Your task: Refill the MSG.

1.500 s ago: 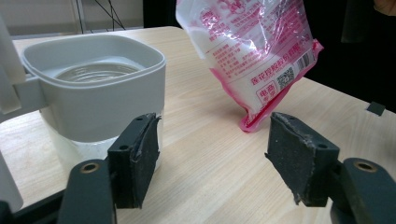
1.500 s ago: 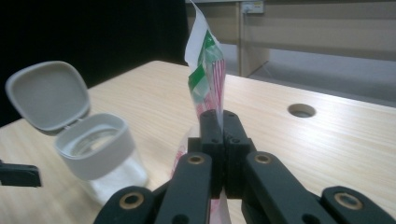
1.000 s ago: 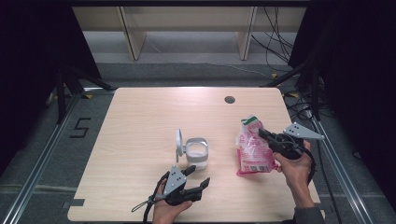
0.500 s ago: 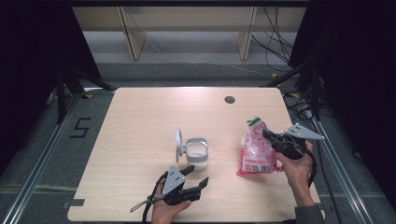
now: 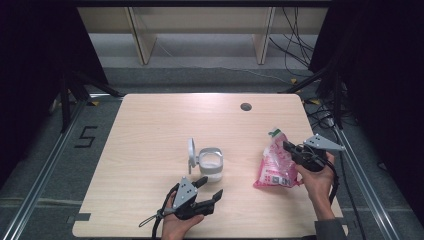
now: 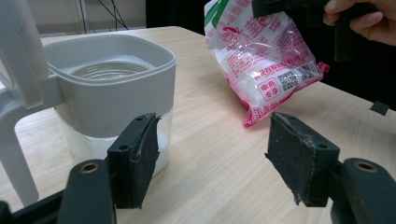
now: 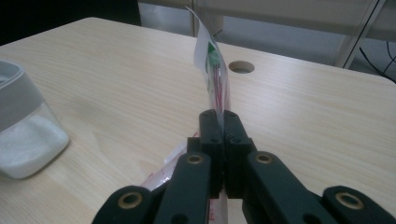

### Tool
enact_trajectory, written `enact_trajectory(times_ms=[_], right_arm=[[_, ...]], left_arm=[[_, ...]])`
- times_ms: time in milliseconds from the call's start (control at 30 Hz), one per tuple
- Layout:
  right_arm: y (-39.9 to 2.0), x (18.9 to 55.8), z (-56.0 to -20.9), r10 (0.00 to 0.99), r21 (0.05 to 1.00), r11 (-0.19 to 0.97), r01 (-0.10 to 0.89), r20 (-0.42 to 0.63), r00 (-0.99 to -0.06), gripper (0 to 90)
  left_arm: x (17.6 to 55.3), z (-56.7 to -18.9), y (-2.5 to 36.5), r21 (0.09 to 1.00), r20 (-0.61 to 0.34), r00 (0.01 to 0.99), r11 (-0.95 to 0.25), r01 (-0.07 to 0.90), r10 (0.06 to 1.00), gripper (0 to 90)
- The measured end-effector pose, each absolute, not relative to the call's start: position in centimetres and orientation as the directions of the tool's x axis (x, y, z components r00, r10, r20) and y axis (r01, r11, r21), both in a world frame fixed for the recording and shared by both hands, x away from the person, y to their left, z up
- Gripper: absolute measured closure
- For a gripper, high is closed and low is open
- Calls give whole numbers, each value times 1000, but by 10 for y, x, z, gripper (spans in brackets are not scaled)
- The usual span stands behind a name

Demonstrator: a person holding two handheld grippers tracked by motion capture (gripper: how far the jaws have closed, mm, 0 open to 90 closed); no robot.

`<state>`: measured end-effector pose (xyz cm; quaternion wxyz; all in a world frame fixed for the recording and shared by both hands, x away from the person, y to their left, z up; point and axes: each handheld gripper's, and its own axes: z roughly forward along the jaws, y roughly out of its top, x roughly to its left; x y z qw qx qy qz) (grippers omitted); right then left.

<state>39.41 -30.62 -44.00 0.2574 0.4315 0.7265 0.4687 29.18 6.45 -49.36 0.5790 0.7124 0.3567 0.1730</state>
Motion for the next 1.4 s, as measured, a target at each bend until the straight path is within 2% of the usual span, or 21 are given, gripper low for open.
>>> enact_trajectory(times_ms=[367,567,867,1067,1167,1267,1400], right_arm=[[-308,395,-448,885,881,184,436,44,-464,885],[-309,397,-450,881,865,243,438,-8,-473,885],[-309,396,-452,892,861,217,460,16,-451,873],[-312,398,-455,892,852,262,454,-34,-450,851],[-312,396,-455,917,843,208,496,9,-400,786],[-314,396,-455,929,850,189,492,8,-371,720],[-316,396,-454,928,845,202,495,-3,-373,697]], left_arm=[[293,-494,63,951,-167,691,-70,302,703,331],[292,-494,63,952,-162,693,-74,298,703,331],[292,-495,64,951,-163,691,-75,300,704,331],[291,-495,64,949,-160,691,-83,305,705,331],[292,-495,64,949,-163,688,-79,306,707,332],[292,-495,64,948,-158,688,-85,306,709,332],[292,-495,64,949,-160,688,-83,306,708,333]])
